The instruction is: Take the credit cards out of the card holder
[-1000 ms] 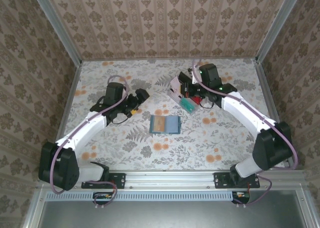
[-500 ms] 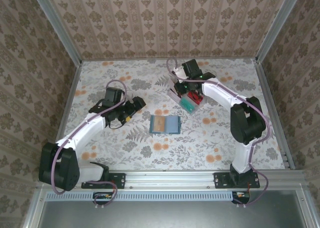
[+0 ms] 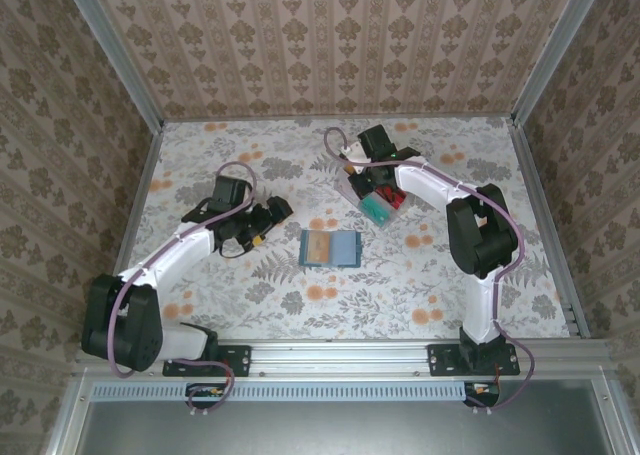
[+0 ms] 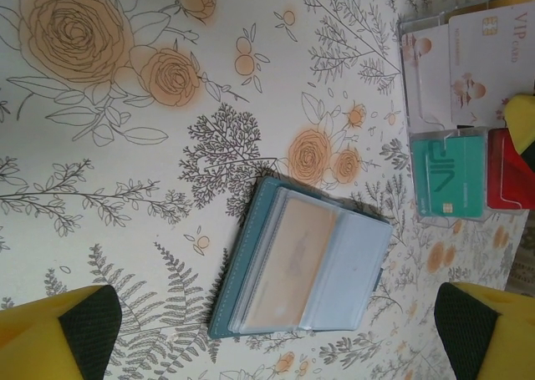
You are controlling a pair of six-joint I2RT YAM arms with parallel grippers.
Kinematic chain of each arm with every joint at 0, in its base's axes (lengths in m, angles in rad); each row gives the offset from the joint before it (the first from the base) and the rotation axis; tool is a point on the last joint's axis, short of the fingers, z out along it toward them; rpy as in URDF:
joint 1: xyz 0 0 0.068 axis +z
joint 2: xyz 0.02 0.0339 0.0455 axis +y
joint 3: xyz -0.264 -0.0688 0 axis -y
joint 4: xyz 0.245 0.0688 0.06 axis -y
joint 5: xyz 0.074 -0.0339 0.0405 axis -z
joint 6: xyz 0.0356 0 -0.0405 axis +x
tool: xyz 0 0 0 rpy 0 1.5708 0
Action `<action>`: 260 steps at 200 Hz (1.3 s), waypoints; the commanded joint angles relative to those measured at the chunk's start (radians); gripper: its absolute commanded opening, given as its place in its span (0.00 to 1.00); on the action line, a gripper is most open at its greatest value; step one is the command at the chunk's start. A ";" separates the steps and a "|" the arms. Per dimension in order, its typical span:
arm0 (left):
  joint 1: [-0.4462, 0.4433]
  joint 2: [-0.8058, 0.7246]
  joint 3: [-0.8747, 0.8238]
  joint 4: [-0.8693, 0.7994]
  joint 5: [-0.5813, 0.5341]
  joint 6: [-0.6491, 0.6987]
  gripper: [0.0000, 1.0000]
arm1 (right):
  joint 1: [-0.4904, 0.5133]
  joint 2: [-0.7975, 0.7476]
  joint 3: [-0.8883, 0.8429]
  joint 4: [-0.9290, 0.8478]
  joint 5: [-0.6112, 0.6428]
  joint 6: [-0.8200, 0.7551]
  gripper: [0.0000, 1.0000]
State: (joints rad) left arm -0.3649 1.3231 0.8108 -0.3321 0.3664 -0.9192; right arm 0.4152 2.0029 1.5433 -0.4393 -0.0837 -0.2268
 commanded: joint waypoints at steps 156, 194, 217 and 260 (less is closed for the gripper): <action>0.021 -0.040 -0.038 0.007 0.027 0.014 1.00 | 0.003 -0.102 0.002 -0.045 0.004 0.092 0.36; 0.029 -0.036 -0.039 -0.015 0.010 0.037 1.00 | 0.025 -0.286 -0.125 -0.057 -0.030 0.295 0.57; 0.030 -0.033 -0.036 -0.027 0.002 0.049 1.00 | 0.089 -0.379 -0.206 -0.093 -0.027 0.432 0.63; 0.031 -0.039 -0.021 -0.052 0.011 0.066 1.00 | 0.227 -0.413 -0.302 -0.187 -0.066 0.718 0.68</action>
State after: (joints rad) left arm -0.3397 1.3064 0.7788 -0.3401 0.3771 -0.8902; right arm 0.5804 1.5841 1.3060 -0.5358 -0.1184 0.2649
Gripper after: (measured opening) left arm 0.993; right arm 0.670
